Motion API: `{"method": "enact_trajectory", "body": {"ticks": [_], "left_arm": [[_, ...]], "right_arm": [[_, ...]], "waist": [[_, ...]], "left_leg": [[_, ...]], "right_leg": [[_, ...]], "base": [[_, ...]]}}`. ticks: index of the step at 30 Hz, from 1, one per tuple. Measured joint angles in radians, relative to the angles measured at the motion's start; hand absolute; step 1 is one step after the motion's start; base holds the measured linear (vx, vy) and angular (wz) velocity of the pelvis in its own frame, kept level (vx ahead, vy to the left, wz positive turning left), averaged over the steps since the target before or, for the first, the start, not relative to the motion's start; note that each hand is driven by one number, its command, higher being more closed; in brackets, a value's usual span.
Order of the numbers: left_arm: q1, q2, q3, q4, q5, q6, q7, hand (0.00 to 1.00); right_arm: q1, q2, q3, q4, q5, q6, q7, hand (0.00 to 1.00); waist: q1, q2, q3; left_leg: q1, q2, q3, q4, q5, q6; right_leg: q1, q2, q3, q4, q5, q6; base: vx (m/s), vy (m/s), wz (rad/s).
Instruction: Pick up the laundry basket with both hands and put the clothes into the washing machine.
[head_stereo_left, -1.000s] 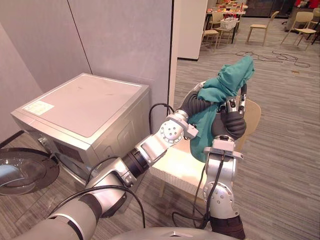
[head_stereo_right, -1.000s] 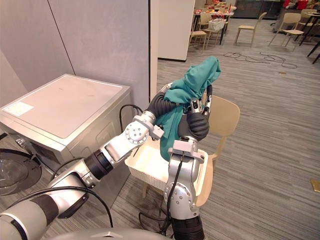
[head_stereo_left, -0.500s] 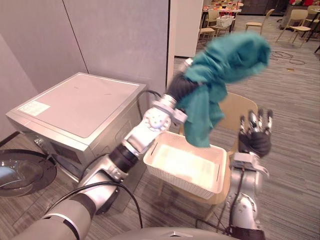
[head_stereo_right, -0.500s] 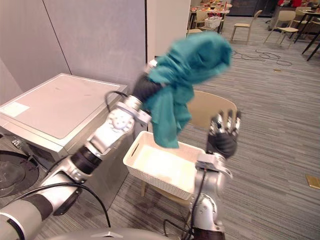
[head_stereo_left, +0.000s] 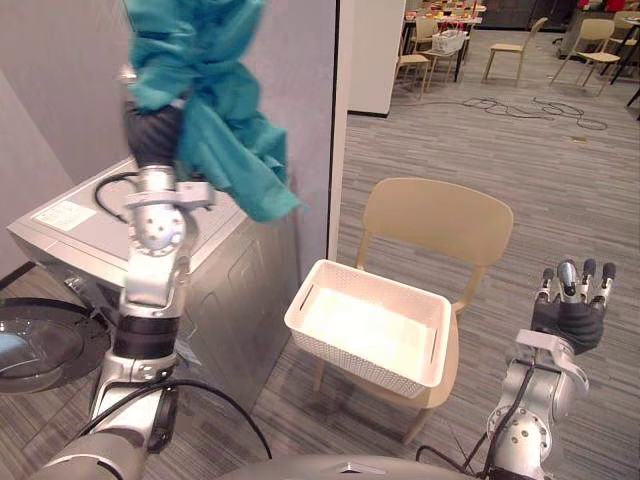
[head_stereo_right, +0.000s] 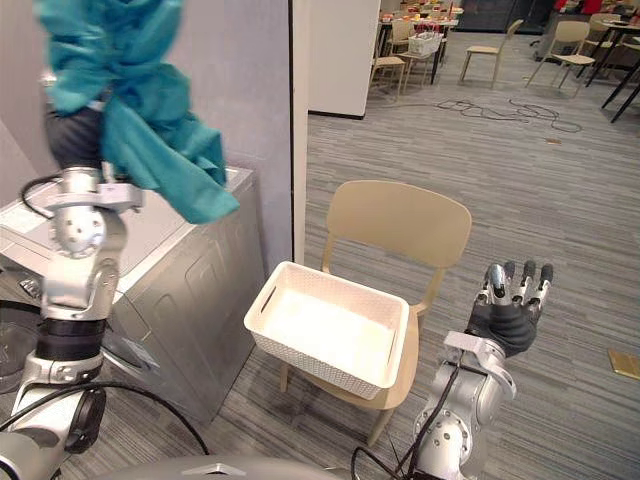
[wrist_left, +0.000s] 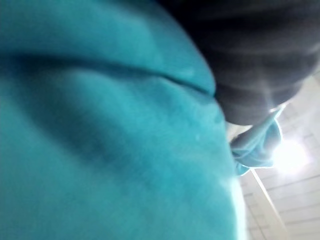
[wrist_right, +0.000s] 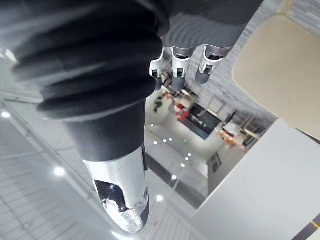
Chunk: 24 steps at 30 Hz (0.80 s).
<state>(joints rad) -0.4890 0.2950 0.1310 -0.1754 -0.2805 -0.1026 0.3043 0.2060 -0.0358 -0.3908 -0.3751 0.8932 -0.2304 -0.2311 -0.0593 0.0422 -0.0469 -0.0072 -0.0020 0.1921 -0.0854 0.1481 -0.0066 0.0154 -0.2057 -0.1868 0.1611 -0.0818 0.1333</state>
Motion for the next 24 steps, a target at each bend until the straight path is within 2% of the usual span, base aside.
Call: {"method": "enact_trajectory", "body": {"ticks": [3,7,8,10,11,13,16,19,23,24], "left_arm": [[0.128,0.002,0.178,-0.080,-0.038,-0.039,0.021,1.00],[0.311,-0.016,0.387,-0.091,-0.103,-0.074,0.043,1.00],[0.364,-0.042,0.441,-0.092,-0.125,-0.084,0.054,1.00],[0.500,-0.149,0.540,-0.098,-0.154,-0.101,0.073,1.00],[0.540,-0.176,0.553,-0.100,-0.160,-0.105,0.077,1.00],[0.685,-0.287,0.572,-0.104,-0.215,-0.114,0.082,1.00],[0.790,-0.354,0.551,-0.075,-0.227,-0.114,0.066,1.00],[0.824,-0.379,0.529,0.106,-0.228,-0.106,0.016,1.00],[0.823,-0.383,0.440,0.484,-0.229,-0.051,-0.059,1.00],[0.822,-0.384,0.423,0.534,-0.229,-0.041,-0.070,1.00]], "right_arm": [[0.041,0.038,-0.036,0.000,-0.001,0.002,0.003,0.00],[0.110,0.082,-0.073,0.004,-0.035,0.019,0.006,0.00],[0.133,0.097,-0.085,0.010,-0.035,0.026,0.010,0.00],[0.195,0.117,-0.104,0.081,-0.035,0.039,0.023,0.00],[0.213,0.125,-0.105,0.106,-0.034,0.042,0.028,0.00],[0.255,0.137,-0.119,0.218,-0.027,0.071,0.035,0.00],[0.268,0.137,-0.137,0.354,-0.021,0.096,0.051,0.00],[0.256,0.136,-0.157,0.581,-0.018,0.128,0.078,0.00],[0.216,0.125,-0.172,1.008,-0.112,0.188,0.090,0.00],[0.212,0.123,-0.167,1.053,-0.130,0.198,0.093,0.00]], "waist": [[0.004,0.004,0.001],[0.009,0.009,-0.002],[0.011,0.009,-0.001],[0.021,0.001,0.001],[0.026,-0.001,0.002],[0.038,-0.007,0.004],[0.052,-0.014,0.008],[0.065,-0.018,0.007],[0.068,-0.017,0.007],[0.068,-0.017,0.007]], "left_leg": [[-0.001,0.000,-0.003,0.000,-0.002,-0.002],[0.000,0.001,-0.003,0.000,-0.007,-0.003],[0.002,0.001,-0.003,0.000,-0.009,-0.004],[0.018,0.000,-0.002,0.000,-0.016,-0.003],[0.022,0.000,-0.001,0.000,-0.017,-0.003],[0.027,0.002,0.003,0.000,-0.024,0.004],[0.032,0.006,0.012,0.000,-0.024,0.004],[0.030,0.010,0.025,0.000,-0.024,0.003],[0.032,0.013,0.034,0.000,-0.028,-0.002],[0.033,0.012,0.034,0.000,-0.028,-0.002]], "right_leg": [[0.001,0.000,-0.005,0.000,-0.003,-0.002],[0.002,0.000,-0.006,0.000,-0.008,-0.002],[0.005,0.000,-0.006,0.000,-0.010,-0.003],[0.021,-0.002,-0.008,0.000,-0.016,-0.005],[0.025,-0.002,-0.008,0.001,-0.018,-0.005],[0.030,-0.002,-0.012,0.003,-0.021,-0.006],[0.039,-0.001,-0.019,0.001,-0.023,-0.004],[0.045,0.001,-0.020,-0.001,-0.025,-0.001],[0.047,0.003,-0.019,-0.008,-0.019,-0.009],[0.047,0.003,-0.019,-0.009,-0.019,-0.010]], "base": [[0.04,-0.021,0.03],[0.03,-0.018,0.00],[0.04,-0.013,0.00],[0.04,-0.012,0.00],[0.00,0.000,0.00],[0.00,0.000,0.00],[-0.03,0.003,0.03],[-0.05,0.009,0.00],[-0.01,0.013,-0.02],[-0.01,0.020,-0.03]]}}
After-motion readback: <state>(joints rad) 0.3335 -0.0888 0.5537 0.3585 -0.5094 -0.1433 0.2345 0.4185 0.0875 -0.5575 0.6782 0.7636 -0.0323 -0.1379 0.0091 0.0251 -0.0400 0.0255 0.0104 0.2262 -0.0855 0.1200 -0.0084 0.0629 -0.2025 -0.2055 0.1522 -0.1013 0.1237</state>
